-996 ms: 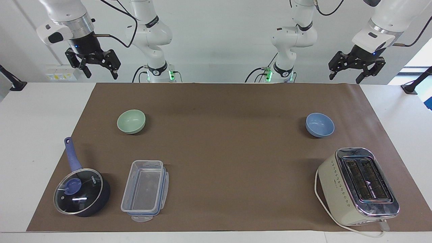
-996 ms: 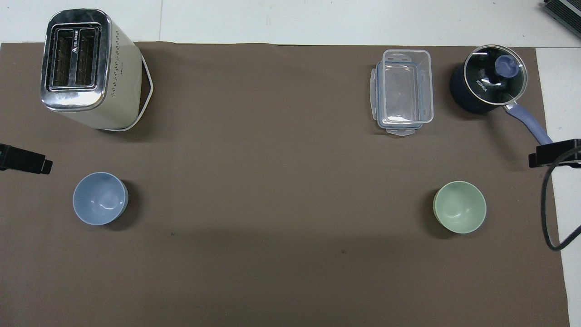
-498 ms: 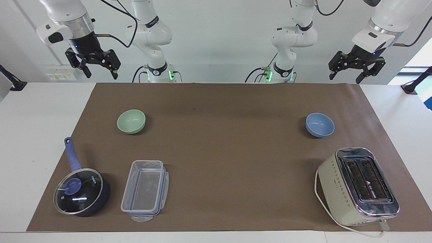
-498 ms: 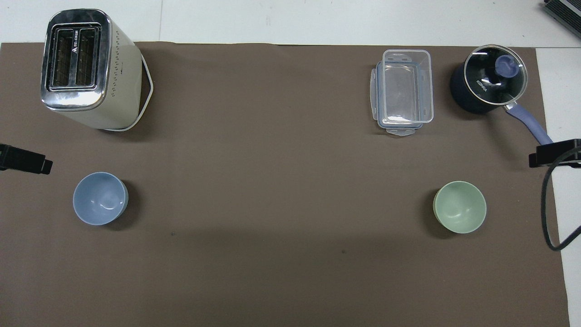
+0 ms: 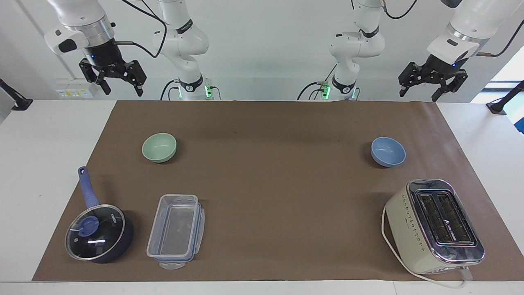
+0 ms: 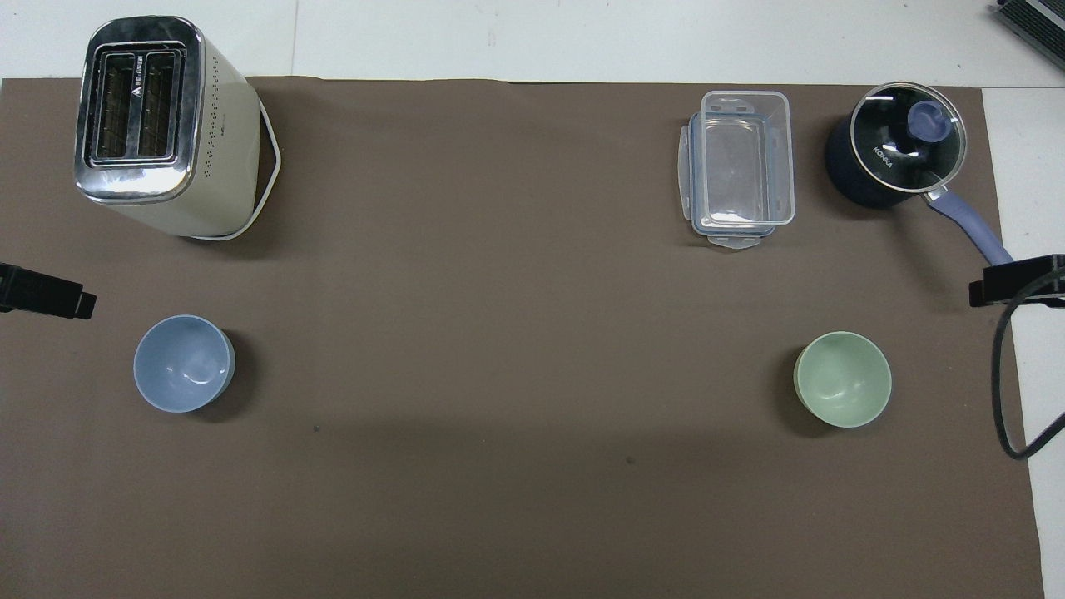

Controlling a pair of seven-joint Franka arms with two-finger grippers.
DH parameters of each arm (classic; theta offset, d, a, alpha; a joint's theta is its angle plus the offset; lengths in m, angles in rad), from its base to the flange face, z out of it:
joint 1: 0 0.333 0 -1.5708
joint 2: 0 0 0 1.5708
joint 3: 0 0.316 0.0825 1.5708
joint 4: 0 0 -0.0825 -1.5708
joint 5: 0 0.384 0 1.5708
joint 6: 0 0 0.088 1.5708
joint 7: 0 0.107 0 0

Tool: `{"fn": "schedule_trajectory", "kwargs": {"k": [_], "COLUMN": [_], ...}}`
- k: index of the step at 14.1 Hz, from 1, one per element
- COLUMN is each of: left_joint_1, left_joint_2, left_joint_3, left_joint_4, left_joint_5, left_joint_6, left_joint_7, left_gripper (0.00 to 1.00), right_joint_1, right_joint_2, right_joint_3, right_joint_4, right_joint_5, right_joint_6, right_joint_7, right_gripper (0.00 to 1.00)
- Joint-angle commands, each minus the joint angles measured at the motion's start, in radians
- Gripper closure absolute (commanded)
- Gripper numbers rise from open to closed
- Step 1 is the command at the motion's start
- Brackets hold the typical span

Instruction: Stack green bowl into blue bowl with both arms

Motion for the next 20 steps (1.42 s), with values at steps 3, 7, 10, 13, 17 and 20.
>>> {"fn": "schedule_trajectory", "kwargs": {"k": [3, 7, 10, 13, 17, 20], "left_joint_1": [-0.002, -0.002, 0.001, 0.002, 0.002, 0.005], "left_joint_2": [-0.018, -0.018, -0.018, -0.018, -0.018, -0.018], "left_joint_3": [0.004, 0.004, 0.004, 0.004, 0.004, 0.006], "left_joint_4": [-0.023, -0.023, -0.023, -0.023, -0.024, -0.024], "left_joint_5": [-0.007, -0.007, -0.007, -0.007, -0.009, -0.012], "left_joint_6": [0.017, 0.017, 0.017, 0.019, 0.020, 0.026], "left_joint_7": [0.008, 0.008, 0.010, 0.011, 0.011, 0.013], "left_gripper": [0.00, 0.00, 0.00, 0.00, 0.00, 0.00], "right_joint_1": [-0.010, -0.010, -0.011, -0.010, -0.007, -0.011], "right_joint_2": [-0.021, -0.021, -0.019, -0.021, -0.021, -0.021], "right_joint_3": [0.005, 0.005, 0.005, 0.007, 0.008, 0.007], "right_joint_4": [-0.030, -0.032, -0.023, -0.029, -0.033, -0.047], "right_joint_5": [-0.013, -0.013, 0.004, 0.001, 0.000, 0.000], "right_joint_6": [0.024, 0.024, 0.014, 0.022, 0.025, 0.034], "right_joint_7": [-0.027, -0.030, -0.024, -0.030, -0.040, -0.041], "right_gripper": [0.00, 0.00, 0.00, 0.00, 0.00, 0.00]}}
